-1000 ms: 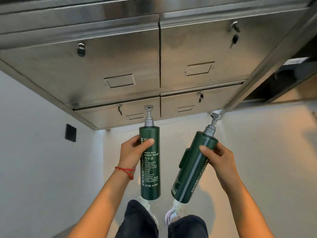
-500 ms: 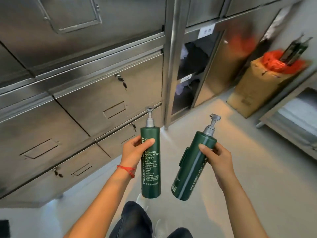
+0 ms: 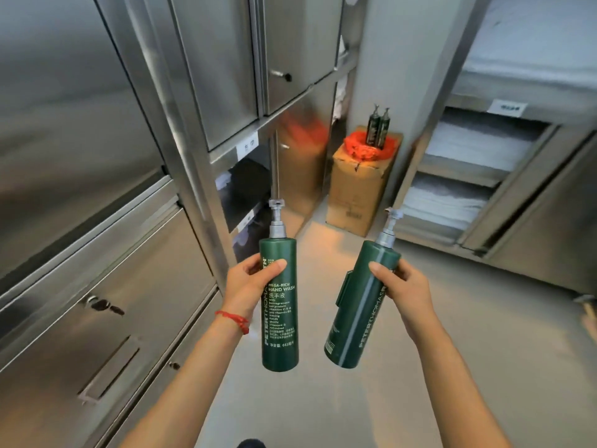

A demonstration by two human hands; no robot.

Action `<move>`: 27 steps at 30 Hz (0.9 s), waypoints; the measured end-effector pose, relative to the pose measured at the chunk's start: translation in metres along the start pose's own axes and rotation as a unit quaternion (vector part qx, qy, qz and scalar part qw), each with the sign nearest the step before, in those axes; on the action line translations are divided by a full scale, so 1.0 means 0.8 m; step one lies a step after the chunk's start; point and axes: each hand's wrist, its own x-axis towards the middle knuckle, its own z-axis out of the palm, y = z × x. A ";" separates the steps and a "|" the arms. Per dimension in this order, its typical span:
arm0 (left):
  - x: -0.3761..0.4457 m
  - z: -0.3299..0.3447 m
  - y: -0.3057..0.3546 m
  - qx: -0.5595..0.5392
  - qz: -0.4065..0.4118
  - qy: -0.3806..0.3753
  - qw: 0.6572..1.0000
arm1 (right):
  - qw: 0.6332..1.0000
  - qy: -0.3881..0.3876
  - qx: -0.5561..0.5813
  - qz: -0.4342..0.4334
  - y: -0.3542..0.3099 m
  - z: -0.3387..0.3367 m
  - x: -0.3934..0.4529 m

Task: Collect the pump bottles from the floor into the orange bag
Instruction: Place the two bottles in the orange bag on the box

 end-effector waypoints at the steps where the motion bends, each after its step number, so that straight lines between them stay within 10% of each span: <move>1: 0.017 -0.001 0.006 0.000 0.005 -0.010 1.000 | 1.000 0.009 0.001 -0.004 -0.004 0.005 0.009; 27: 0.442 0.245 0.053 0.042 0.023 -0.103 0.994 | 0.996 0.063 -0.051 -0.049 -0.057 -0.075 0.434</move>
